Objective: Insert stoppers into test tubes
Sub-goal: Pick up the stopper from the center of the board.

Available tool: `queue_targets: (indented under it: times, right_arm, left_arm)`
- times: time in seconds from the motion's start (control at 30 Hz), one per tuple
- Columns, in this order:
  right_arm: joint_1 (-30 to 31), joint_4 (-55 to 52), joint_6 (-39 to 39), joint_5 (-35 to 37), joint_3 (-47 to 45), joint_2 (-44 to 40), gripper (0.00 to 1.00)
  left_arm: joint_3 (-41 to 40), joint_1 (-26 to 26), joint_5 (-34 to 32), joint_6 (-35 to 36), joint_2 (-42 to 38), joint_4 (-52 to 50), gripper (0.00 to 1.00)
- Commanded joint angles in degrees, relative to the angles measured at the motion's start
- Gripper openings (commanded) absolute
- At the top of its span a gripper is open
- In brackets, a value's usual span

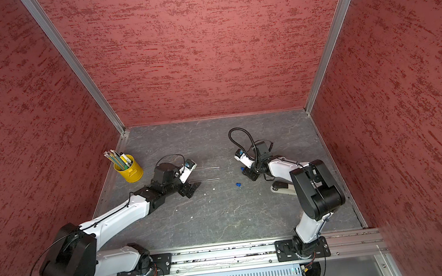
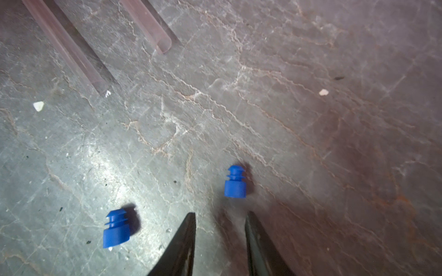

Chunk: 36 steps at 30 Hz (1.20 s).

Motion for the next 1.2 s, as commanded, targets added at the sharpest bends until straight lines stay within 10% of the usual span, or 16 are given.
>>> queue_targets:
  times: [0.0,1.17]
  right_arm:
    - [0.26,-0.96,-0.01,1.15,2.1,1.09,0.37]
    - [0.46,-0.55,-0.27,1.49,4.99,6.04,0.32]
  left_arm:
    - [1.27,0.06,0.61,0.41,0.09,-0.06,0.99]
    - [1.09,0.05,-0.33,1.29,0.95,-0.08,1.0]
